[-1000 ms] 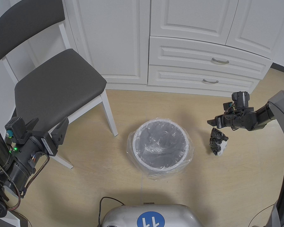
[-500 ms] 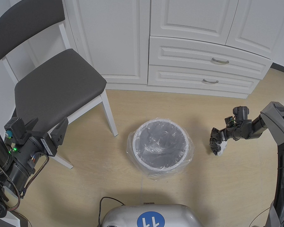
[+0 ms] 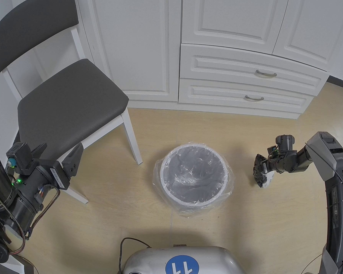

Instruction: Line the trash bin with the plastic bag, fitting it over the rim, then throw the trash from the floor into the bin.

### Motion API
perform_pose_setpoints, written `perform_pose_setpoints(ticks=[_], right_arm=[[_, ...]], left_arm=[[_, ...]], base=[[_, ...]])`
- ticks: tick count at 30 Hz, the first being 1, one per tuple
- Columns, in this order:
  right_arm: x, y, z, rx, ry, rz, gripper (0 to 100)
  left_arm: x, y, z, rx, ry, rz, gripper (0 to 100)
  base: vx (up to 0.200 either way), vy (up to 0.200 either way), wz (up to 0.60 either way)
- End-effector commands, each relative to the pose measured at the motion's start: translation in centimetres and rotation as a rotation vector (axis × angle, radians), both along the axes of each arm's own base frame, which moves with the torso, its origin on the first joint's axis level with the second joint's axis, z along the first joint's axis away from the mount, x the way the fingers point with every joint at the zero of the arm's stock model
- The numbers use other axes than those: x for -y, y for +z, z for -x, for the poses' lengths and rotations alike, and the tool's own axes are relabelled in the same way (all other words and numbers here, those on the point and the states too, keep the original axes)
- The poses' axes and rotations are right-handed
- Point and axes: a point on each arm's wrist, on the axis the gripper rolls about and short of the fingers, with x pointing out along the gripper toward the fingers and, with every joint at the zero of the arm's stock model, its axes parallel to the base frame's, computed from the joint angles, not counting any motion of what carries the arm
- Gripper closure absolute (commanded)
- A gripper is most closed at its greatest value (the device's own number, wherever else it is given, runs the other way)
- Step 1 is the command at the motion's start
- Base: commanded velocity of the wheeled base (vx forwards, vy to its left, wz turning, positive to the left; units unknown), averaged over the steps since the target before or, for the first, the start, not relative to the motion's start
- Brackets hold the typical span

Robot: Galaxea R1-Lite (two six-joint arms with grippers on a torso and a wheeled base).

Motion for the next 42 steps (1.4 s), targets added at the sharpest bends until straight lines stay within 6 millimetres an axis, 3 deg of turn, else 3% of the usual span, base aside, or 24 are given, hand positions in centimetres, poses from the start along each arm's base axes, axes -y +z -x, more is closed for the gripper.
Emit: perform_pose_setpoints(ticks=[1,21,27,32,42], right_arm=[[0.3,-3.3,-1.2,-0.017,-0.049,0.037,0],[2.5,-9.5,-3.1,-0.083,-0.129,0.014,0],[2.7,-9.9,-2.9,-0.121,-0.140,-0.001,0],[2.6,-11.4,-2.0,-0.220,-0.169,-0.036,0],[2.5,-11.4,-1.9,-0.231,-0.175,-0.058,0]], left_arm=[[0.0,0.0,0.0,0.001,0.000,0.002,0],[-0.1,0.2,0.1,0.009,0.000,0.008,0],[-0.1,0.2,0.1,0.009,0.000,0.007,0],[-0.1,0.2,0.1,0.007,0.000,0.006,0],[-0.1,0.4,0.2,0.020,0.002,0.011,0]], base=[[0.000,0.000,0.00],[0.000,0.000,0.00],[0.000,0.000,0.00],[0.000,0.000,0.00],[0.000,0.000,0.00]])
